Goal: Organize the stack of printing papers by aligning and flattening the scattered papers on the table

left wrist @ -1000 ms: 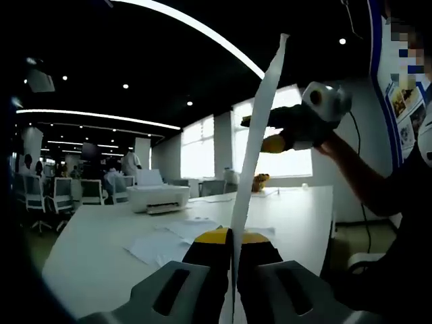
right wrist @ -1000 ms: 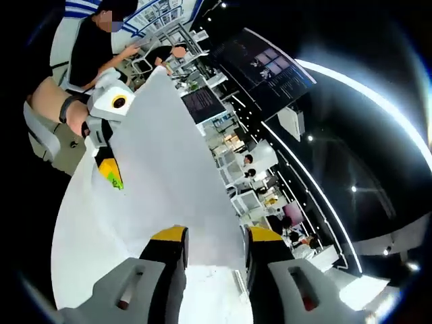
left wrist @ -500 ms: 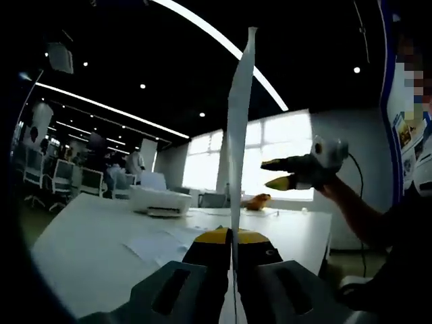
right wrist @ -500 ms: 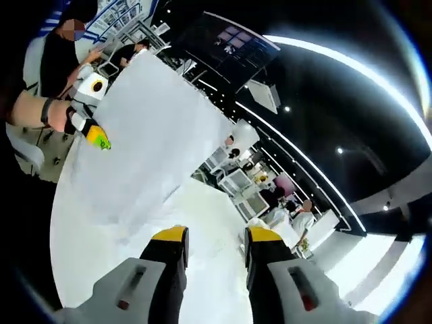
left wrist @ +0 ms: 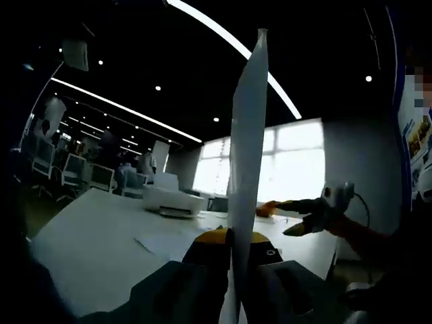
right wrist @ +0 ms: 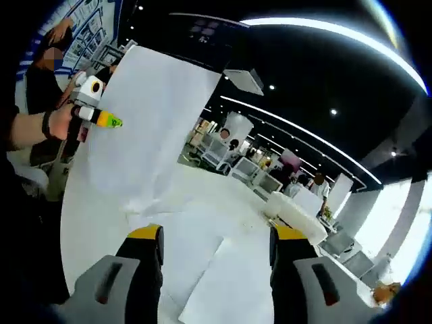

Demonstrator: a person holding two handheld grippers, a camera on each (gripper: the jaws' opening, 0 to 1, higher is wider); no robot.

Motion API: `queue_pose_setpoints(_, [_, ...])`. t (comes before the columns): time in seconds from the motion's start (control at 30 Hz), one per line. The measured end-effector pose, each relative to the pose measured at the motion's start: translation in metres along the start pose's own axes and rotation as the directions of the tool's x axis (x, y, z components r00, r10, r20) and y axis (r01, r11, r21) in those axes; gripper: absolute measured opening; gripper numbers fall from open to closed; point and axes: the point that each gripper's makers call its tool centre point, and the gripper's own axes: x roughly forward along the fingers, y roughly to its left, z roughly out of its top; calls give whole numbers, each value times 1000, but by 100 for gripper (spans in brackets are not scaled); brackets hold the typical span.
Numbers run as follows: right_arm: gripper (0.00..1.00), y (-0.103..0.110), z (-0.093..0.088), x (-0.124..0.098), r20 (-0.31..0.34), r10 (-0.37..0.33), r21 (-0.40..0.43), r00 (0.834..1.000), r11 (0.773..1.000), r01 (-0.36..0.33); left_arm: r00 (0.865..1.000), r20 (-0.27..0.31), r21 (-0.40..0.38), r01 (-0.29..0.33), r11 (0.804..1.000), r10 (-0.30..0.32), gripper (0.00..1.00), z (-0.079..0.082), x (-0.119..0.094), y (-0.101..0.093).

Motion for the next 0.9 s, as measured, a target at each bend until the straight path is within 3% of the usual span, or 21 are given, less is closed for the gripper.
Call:
queue_pose_setpoints(0.13, [63,0,-11,-7,0,-4,22,1000,1000,4,1000,14,-11,-9,1000,9,6,2,1,4])
queue_pose_setpoints(0.2, [75,7,-8,-6,97,19,50,995,998,-24,999,50,-10,-8,1000,8,6,5,2,6])
queue_pose_setpoints(0.27, [86,14,-18,-4,130,38,150,991,987,-58,997,76,-7,-4,1000,4,6,4,2,7])
queue_pose_setpoints(0.4, [83,11,-42,-1,132,40,286,990,955,-77,996,85,-38,-18,999,21,6,-3,4,15])
queue_pose_setpoints(0.5, [82,3,-54,-3,127,8,294,992,955,-46,997,73,-30,-35,999,38,6,-10,2,17])
queue_pose_setpoints(0.57, [78,3,-52,-6,157,9,279,988,959,-53,997,74,-35,-34,999,36,6,-12,2,17])
queue_pose_setpoints(0.63, [79,6,-45,-9,234,14,291,972,953,-83,996,84,-41,-28,999,32,6,-15,4,9])
queue_pose_setpoints(0.77, [78,7,-46,-13,271,-3,307,963,948,-84,992,123,-62,-15,998,23,6,-18,5,9])
queue_pose_setpoints(0.9, [75,6,-47,-16,317,-13,376,948,920,-114,989,143,-113,-10,993,26,6,-24,6,14])
